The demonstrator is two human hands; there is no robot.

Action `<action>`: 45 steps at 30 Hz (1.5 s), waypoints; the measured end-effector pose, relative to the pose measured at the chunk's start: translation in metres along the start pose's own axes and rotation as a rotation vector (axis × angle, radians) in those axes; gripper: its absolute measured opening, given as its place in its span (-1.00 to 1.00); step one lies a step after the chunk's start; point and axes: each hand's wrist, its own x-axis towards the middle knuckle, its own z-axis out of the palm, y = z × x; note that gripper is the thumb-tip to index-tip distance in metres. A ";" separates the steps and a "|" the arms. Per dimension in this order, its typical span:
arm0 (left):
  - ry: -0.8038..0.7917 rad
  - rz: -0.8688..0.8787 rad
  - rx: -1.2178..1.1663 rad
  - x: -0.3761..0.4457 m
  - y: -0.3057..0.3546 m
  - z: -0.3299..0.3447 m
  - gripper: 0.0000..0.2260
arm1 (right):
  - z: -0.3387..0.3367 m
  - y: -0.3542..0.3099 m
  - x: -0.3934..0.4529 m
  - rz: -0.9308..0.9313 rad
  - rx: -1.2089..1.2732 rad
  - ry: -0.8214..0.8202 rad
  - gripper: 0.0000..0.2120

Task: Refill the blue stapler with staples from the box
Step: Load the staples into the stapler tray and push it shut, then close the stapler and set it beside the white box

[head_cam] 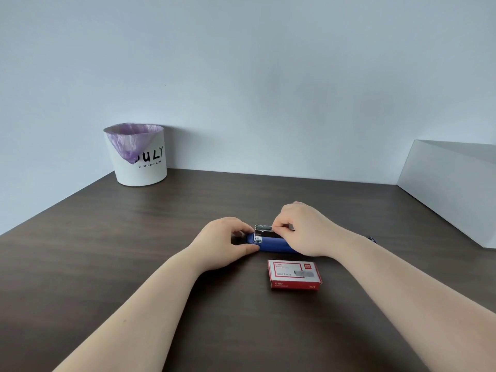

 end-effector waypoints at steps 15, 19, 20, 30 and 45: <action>-0.002 -0.013 0.008 -0.001 0.002 -0.002 -0.74 | -0.006 0.049 -0.026 0.112 -0.012 -0.098 -0.71; -0.006 -0.019 0.004 -0.001 0.002 -0.002 -0.74 | -0.007 0.053 -0.026 0.116 -0.089 -0.161 -0.74; -0.005 -0.019 0.005 -0.001 0.002 -0.002 -0.74 | -0.010 0.053 -0.026 0.141 -0.133 -0.187 -0.69; 0.009 -0.014 0.013 0.001 0.001 -0.001 -0.74 | -0.047 0.080 -0.045 0.338 -0.133 -0.284 -0.79; 0.019 -0.037 0.002 0.000 -0.001 -0.001 -0.72 | -0.054 0.014 -0.011 0.047 0.197 0.117 -0.80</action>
